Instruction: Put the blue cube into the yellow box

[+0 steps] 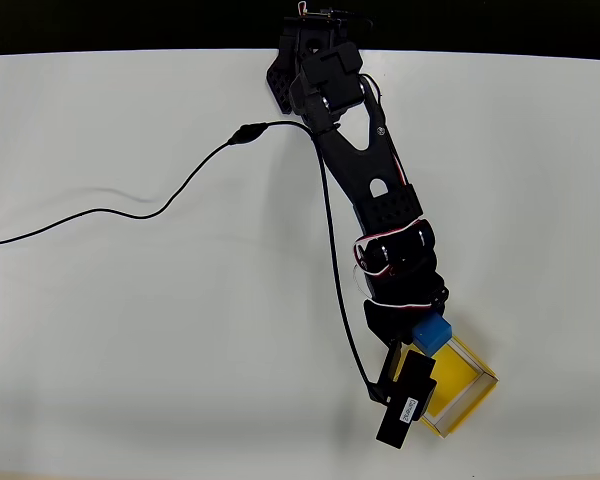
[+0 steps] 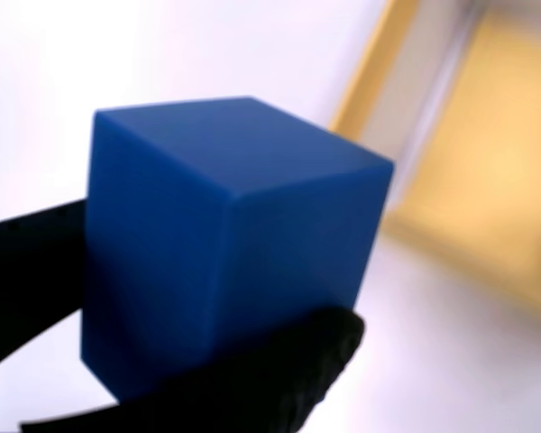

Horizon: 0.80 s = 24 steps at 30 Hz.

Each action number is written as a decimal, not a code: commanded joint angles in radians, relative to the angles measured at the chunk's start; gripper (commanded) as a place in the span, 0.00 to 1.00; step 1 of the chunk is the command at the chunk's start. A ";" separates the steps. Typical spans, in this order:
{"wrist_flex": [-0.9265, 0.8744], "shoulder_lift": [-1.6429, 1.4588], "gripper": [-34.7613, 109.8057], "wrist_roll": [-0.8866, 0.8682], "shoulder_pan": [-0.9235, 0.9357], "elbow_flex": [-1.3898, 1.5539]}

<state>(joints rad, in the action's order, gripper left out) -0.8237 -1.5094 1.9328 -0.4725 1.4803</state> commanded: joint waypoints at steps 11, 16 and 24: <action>0.207 0.190 0.33 0.014 0.034 -0.339; 0.252 0.276 0.33 -0.005 0.034 -0.396; 0.275 0.408 0.33 -0.041 0.025 -0.488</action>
<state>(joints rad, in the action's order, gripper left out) -0.5752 -1.0416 1.8975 -0.4433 1.1459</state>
